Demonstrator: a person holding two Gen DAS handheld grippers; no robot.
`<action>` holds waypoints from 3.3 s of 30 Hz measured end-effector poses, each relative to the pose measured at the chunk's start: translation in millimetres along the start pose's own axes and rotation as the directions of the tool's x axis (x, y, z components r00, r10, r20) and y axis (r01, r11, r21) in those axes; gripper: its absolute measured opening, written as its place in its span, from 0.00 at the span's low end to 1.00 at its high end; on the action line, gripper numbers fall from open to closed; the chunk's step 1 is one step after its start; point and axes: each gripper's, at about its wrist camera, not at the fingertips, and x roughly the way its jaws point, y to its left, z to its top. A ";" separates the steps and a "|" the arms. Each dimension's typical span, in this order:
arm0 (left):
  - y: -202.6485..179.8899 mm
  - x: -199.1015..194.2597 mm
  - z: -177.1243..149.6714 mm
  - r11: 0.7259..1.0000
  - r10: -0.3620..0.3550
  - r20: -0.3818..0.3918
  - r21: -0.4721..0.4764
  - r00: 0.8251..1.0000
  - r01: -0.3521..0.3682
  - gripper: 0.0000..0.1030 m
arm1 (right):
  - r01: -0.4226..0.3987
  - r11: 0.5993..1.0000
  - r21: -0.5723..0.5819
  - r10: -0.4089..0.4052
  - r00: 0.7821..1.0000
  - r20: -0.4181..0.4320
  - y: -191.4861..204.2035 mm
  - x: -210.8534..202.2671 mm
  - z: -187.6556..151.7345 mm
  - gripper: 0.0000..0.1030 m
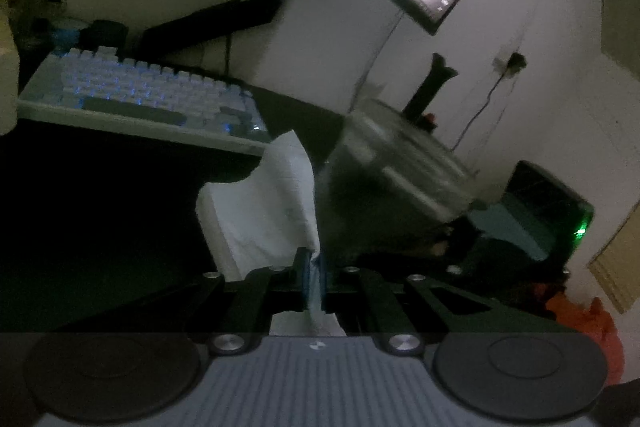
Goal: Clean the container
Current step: 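Rub the tissue around the jar's inner wall with the left tool, then lift the tissue up to the jar rim with the left tool, then wipe inside the jar again with the tissue in the left tool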
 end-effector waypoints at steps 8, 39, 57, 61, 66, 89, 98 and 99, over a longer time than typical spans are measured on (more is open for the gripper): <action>16.2 19.2 -5.8 0.999 0.038 -0.062 -0.025 0.997 -0.040 0.03 | -0.003 1.000 -0.004 0.003 1.000 -0.002 1.0 0.4 -0.1 0.97; -19.2 -47.2 14.5 0.996 -0.092 0.106 0.019 0.990 0.090 0.03 | 0.002 1.000 -0.015 -0.002 1.000 -0.006 0.9 2.7 -1.4 0.98; -29.9 -51.0 9.3 0.992 -0.125 0.143 0.044 0.982 0.120 0.04 | 0.000 1.000 -0.019 0.000 1.000 -0.005 4.3 1.2 -2.2 0.99; -28.5 -49.6 10.8 0.995 -0.093 0.162 0.049 0.982 0.086 0.04 | 0.001 1.000 -0.021 -0.001 1.000 -0.006 4.2 0.7 -1.8 0.99; -25.9 -44.3 11.8 0.996 -0.082 0.171 0.045 0.982 0.075 0.04 | 0.003 1.000 -0.024 -0.003 1.000 -0.008 5.8 0.3 -2.0 0.99; -28.9 -41.7 10.3 0.992 -0.128 0.148 0.019 0.981 0.126 0.04 | -0.002 0.999 -0.050 0.001 1.000 -0.006 9.4 3.0 -4.4 0.94; -36.1 -41.9 5.4 0.992 -0.123 0.154 0.040 0.980 0.118 0.04 | 0.017 0.998 -0.060 -0.017 1.000 -0.003 9.3 4.7 -5.6 0.87; -35.3 -41.8 5.5 0.992 -0.124 0.156 0.042 0.980 0.119 0.05 | 0.018 0.998 -0.060 -0.018 1.000 -0.003 9.1 5.1 -5.6 0.87</action>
